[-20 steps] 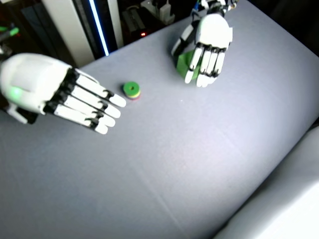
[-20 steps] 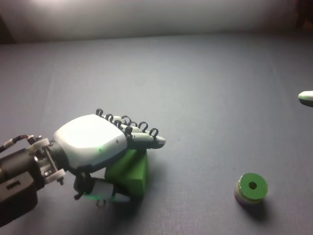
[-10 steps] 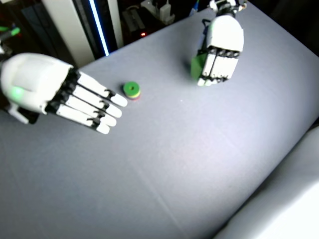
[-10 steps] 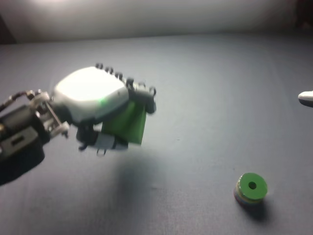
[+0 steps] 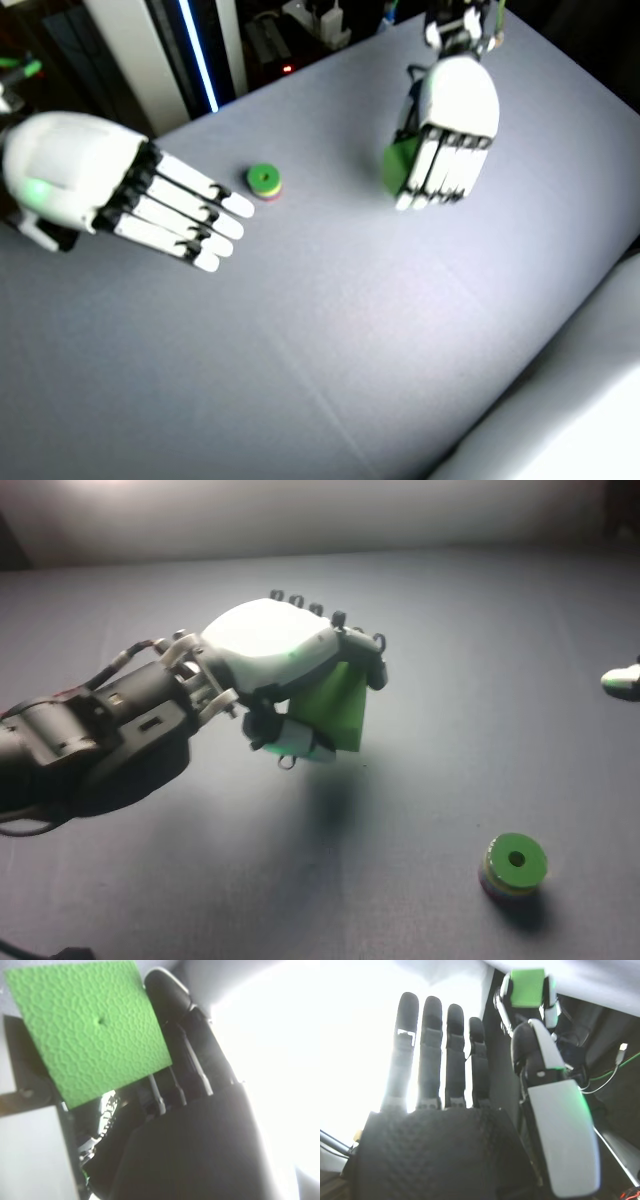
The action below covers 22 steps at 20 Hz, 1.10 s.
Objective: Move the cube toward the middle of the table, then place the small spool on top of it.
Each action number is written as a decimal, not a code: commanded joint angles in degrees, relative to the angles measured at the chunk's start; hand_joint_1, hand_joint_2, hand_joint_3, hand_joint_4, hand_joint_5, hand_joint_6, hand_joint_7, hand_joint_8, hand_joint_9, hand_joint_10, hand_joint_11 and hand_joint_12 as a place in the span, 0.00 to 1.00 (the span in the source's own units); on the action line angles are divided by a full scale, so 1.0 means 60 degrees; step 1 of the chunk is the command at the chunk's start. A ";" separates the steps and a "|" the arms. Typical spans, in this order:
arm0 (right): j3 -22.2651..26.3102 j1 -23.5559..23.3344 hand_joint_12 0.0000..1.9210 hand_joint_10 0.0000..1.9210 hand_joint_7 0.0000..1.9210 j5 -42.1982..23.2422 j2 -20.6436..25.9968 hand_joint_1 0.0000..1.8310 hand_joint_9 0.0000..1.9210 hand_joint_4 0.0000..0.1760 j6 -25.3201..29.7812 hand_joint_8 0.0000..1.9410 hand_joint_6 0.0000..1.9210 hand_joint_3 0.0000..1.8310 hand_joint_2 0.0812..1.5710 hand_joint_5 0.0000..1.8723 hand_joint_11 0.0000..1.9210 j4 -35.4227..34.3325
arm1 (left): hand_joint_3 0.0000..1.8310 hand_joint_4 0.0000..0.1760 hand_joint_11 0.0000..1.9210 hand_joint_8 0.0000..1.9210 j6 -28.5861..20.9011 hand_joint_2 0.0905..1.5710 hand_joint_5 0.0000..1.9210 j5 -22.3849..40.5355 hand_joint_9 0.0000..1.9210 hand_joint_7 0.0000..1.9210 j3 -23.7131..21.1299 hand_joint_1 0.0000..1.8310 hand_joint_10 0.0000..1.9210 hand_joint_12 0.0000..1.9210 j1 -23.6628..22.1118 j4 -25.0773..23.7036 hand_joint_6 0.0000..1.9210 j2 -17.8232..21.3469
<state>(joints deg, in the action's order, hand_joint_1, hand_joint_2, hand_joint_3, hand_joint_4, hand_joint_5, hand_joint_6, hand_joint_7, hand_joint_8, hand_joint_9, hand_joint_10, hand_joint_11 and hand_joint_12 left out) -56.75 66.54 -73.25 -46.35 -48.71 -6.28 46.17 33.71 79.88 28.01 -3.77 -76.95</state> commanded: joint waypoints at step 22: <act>-0.0151 -0.0307 0.53 0.00 0.48 -0.1007 -0.0164 0.45 0.47 0.00 0.0219 0.00 0.32 0.00 0.83 0.35 0.23 0.0121 | 0.00 1.00 0.00 0.00 -0.0873 0.57 0.03 0.0789 0.01 0.05 0.0599 0.48 0.01 0.14 0.0117 0.0281 0.00 -0.0335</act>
<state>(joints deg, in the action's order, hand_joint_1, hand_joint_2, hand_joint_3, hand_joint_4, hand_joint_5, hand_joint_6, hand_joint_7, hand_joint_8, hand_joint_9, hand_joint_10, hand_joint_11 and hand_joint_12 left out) -57.52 65.36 -72.71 -47.44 -47.83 -4.86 40.88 31.09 83.44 28.88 -2.26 -79.11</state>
